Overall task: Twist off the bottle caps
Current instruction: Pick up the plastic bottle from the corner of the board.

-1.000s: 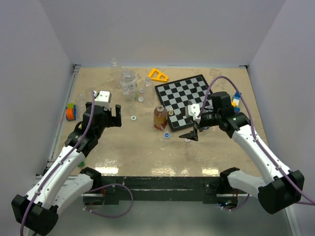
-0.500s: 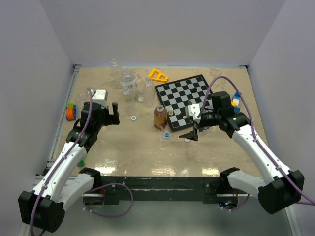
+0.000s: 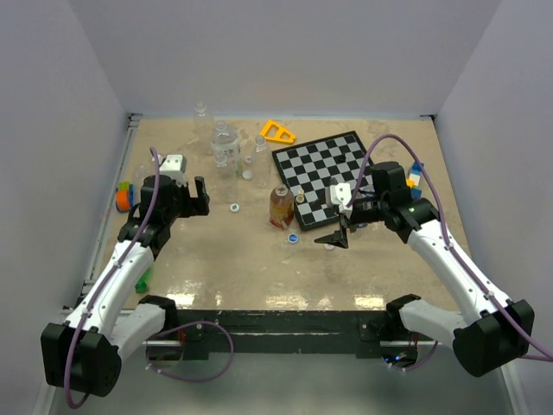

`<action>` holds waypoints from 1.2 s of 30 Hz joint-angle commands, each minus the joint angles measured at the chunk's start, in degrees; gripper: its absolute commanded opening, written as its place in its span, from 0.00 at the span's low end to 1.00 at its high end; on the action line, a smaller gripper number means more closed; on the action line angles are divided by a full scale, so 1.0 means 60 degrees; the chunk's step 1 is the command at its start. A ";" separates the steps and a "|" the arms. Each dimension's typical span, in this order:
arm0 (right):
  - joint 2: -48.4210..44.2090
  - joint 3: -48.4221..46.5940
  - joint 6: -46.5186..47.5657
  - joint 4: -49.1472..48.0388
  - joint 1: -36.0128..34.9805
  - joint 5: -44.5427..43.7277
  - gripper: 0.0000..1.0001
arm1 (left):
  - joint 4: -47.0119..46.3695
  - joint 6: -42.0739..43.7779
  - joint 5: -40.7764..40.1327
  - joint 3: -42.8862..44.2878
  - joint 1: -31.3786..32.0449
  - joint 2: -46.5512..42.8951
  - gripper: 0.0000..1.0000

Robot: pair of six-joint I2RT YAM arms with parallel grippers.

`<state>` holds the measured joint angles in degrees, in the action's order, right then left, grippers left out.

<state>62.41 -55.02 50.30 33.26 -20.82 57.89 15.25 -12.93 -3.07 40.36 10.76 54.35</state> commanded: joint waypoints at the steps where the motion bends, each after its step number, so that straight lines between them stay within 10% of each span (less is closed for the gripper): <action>1: -0.0280 0.0001 0.0127 0.0009 0.0042 -0.0053 0.98 | -0.0534 -0.0233 0.0394 0.0129 -0.0212 0.0229 1.00; 36: -0.0690 0.0177 -0.0093 -0.0269 0.0027 -0.0141 0.98 | -0.0621 0.0530 -0.2550 0.2649 -0.1779 0.4315 1.00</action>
<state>58.98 -53.98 50.17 32.58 -20.82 57.49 14.22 -8.88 -14.31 53.80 3.68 78.43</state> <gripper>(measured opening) 0.982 0.997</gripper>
